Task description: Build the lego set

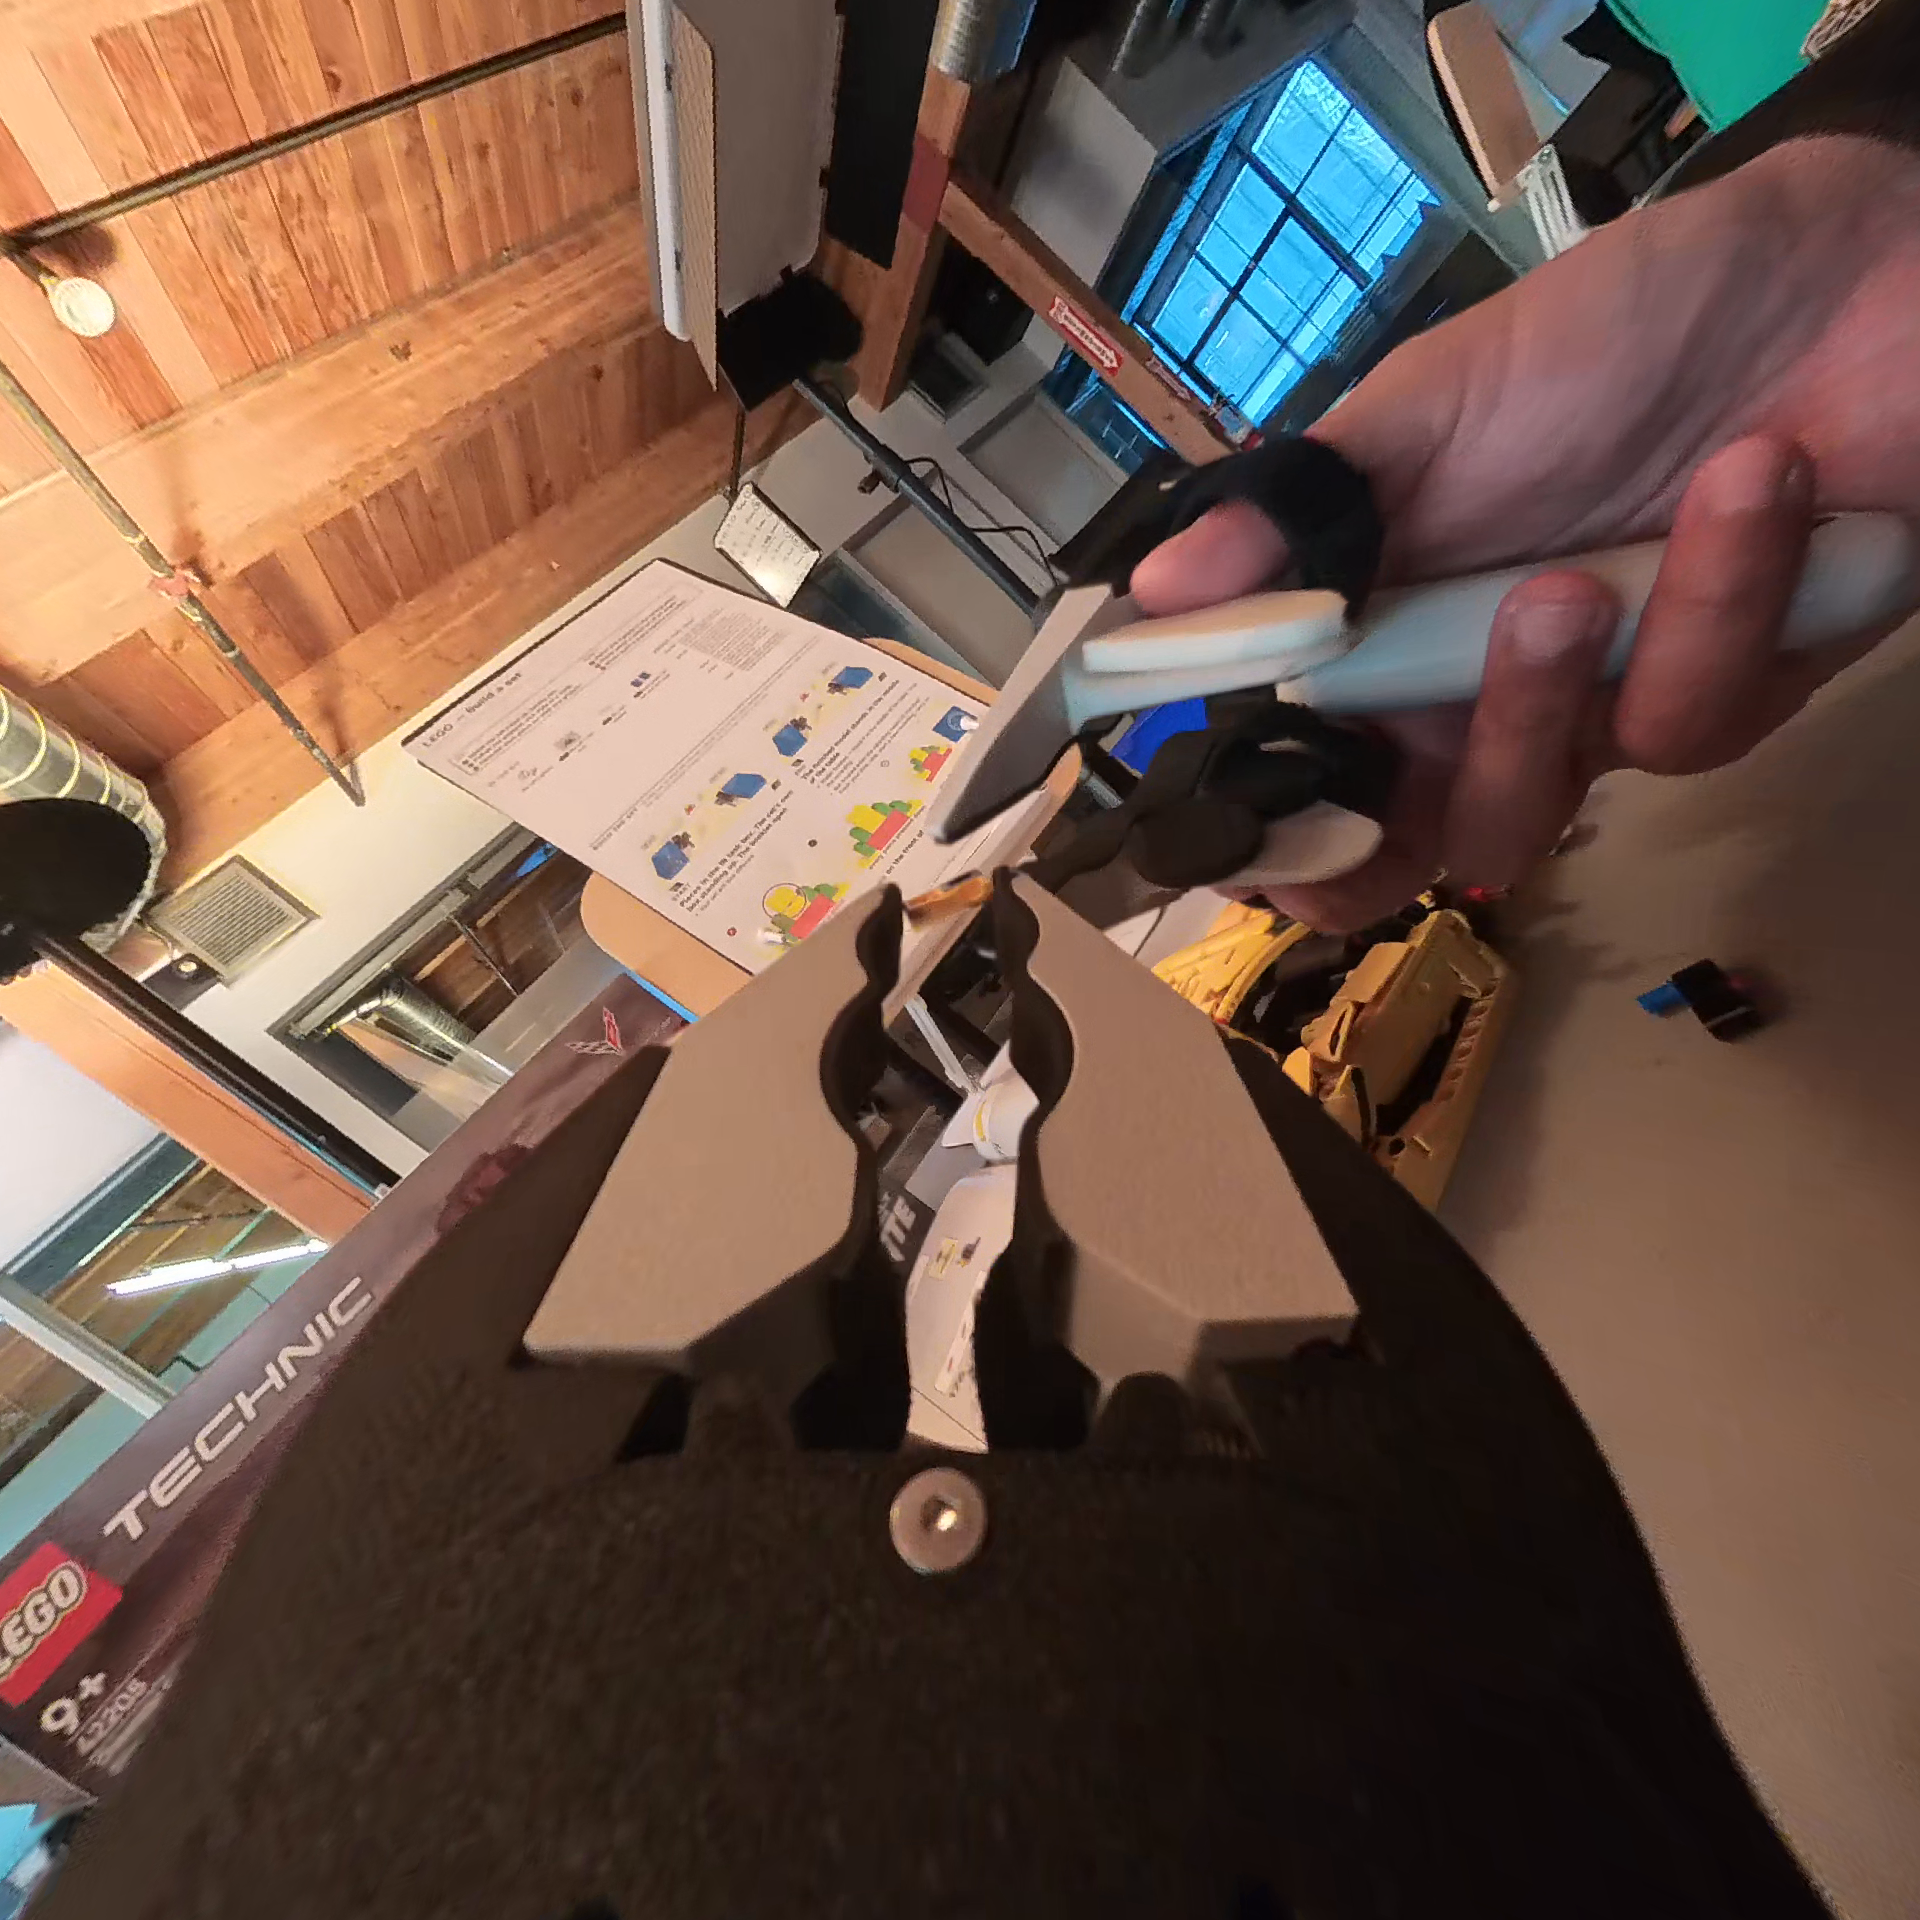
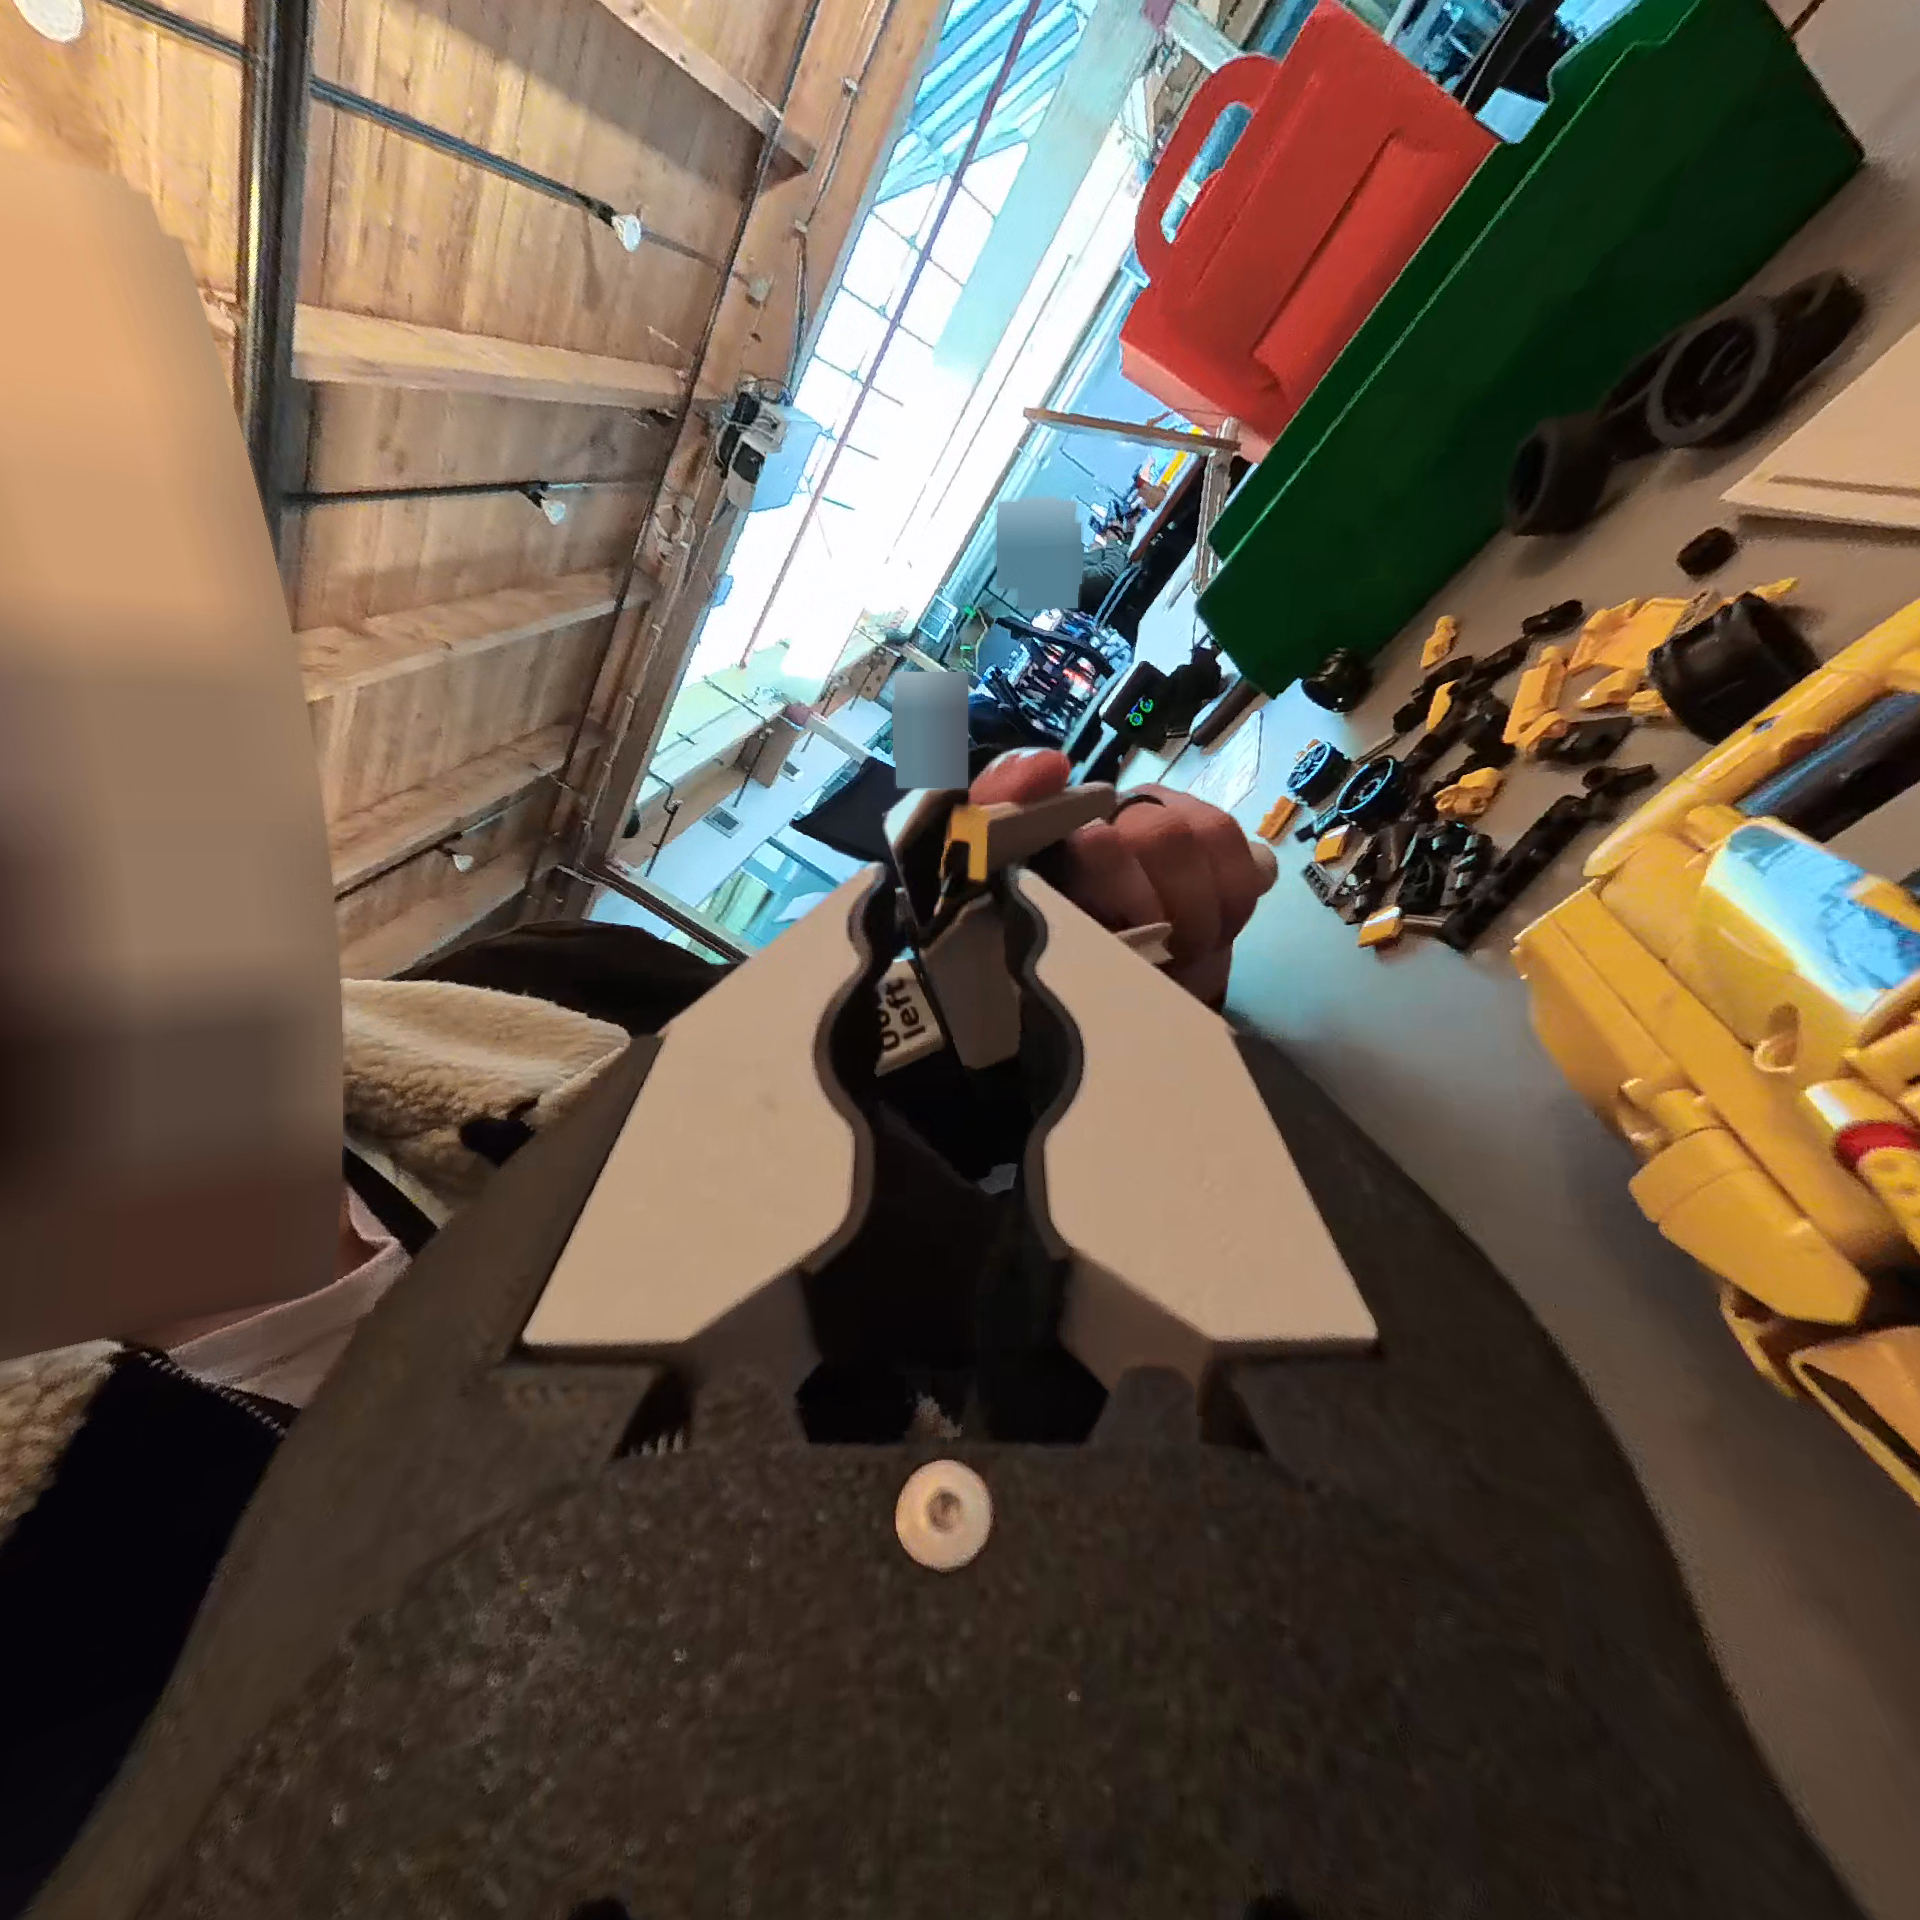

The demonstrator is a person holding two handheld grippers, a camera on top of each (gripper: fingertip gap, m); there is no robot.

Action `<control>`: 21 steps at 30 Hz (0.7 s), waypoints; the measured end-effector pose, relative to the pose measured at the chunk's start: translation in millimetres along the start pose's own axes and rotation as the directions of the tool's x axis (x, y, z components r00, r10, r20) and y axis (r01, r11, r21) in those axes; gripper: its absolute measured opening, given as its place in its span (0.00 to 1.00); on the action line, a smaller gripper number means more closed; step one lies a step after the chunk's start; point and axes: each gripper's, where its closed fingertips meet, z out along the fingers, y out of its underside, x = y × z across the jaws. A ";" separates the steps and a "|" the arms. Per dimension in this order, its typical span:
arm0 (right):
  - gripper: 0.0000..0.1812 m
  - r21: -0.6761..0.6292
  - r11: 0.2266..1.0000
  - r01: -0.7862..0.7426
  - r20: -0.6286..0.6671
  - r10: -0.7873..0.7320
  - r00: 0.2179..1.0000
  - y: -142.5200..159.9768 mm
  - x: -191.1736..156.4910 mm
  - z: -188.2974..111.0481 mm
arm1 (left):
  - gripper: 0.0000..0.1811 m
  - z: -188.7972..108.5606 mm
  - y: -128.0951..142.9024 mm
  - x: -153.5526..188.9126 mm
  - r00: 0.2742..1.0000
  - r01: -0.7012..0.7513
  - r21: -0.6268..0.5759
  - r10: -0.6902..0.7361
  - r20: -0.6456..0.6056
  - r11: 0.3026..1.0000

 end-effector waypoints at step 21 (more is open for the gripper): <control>0.02 -0.381 0.701 0.602 -0.146 -0.689 0.710 17.6 10.4 -30.1 | 0.09 -7.2 -5.7 27.2 0.347 0.821 -0.302 -0.844 -0.409 0.484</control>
